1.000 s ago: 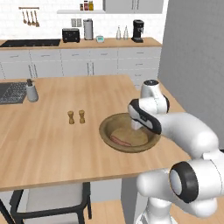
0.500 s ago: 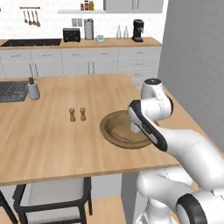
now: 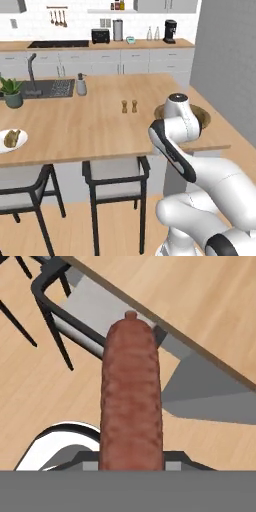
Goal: Place one bun and one sausage from the bowl on each plate.
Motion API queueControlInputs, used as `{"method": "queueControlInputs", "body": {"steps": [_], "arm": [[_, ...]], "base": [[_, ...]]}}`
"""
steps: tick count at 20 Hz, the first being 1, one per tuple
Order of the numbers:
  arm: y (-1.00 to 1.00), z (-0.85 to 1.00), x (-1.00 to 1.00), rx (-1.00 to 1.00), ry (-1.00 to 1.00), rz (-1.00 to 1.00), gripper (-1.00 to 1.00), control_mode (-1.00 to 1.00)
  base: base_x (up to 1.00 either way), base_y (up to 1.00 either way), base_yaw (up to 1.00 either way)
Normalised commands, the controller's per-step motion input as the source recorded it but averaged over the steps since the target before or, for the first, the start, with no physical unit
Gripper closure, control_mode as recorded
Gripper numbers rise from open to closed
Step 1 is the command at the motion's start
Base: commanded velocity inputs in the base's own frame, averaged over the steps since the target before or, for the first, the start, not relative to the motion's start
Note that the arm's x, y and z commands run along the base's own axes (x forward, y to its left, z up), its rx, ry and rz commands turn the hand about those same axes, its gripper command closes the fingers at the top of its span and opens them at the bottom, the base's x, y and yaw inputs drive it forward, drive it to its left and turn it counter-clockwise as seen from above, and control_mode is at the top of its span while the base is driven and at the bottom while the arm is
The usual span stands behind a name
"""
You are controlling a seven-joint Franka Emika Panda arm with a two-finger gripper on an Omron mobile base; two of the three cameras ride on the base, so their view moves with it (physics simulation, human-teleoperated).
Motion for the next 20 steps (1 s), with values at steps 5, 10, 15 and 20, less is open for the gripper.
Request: {"method": "queueControlInputs", "body": {"steps": [5,10,15,20], "arm": [[0.00,0.00,0.00,0.00,0.00,0.00,1.00,1.00],[0.00,0.00,0.00,0.00,0.00,0.00,1.00,1.00],[0.00,0.00,0.00,0.00,0.00,0.00,1.00,1.00],[0.00,0.00,0.00,0.00,0.00,0.00,1.00,1.00]], "base": [[-0.23,1.00,0.00],[0.00,1.00,-0.04],[0.00,1.00,-0.06],[0.00,1.00,-0.07]]}}
